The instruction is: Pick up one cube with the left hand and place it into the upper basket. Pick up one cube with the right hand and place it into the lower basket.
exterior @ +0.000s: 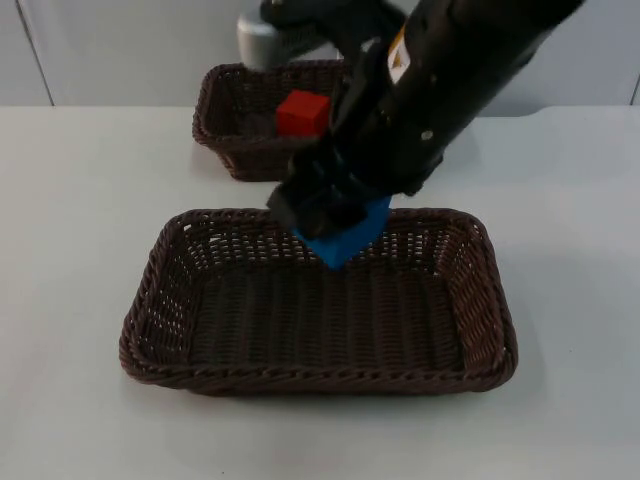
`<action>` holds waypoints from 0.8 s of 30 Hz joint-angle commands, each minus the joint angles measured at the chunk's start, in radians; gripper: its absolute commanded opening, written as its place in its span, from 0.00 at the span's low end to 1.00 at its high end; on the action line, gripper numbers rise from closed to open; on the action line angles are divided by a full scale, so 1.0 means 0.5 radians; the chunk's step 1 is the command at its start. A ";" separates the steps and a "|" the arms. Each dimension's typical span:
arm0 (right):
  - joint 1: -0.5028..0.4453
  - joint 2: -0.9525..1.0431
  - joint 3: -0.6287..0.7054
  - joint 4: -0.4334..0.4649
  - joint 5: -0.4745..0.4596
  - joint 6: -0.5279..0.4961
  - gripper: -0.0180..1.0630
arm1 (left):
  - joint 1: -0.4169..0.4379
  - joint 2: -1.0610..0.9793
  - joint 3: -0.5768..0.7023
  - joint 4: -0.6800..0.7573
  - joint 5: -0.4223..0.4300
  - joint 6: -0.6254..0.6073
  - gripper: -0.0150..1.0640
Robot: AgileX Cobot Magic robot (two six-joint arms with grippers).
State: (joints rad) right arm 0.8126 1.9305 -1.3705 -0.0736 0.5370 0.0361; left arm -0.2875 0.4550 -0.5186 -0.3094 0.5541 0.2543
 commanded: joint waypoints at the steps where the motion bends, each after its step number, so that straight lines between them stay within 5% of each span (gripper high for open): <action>1: -0.004 0.049 0.010 -0.004 -0.057 0.026 0.02 | 0.000 -0.013 0.006 -0.016 -0.009 -0.005 0.68; 20: -0.004 0.415 0.010 0.004 -0.351 0.165 0.02 | 0.000 -0.013 0.006 -0.003 -0.017 -0.005 0.68; 24: -0.004 0.444 0.010 0.018 -0.350 0.173 0.16 | 0.000 -0.013 0.006 0.002 -0.017 -0.005 0.68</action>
State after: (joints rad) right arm 0.8126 2.1513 -1.3665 -0.0700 0.3785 0.1192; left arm -0.2875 0.4550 -0.5186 -0.3094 0.5521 0.2543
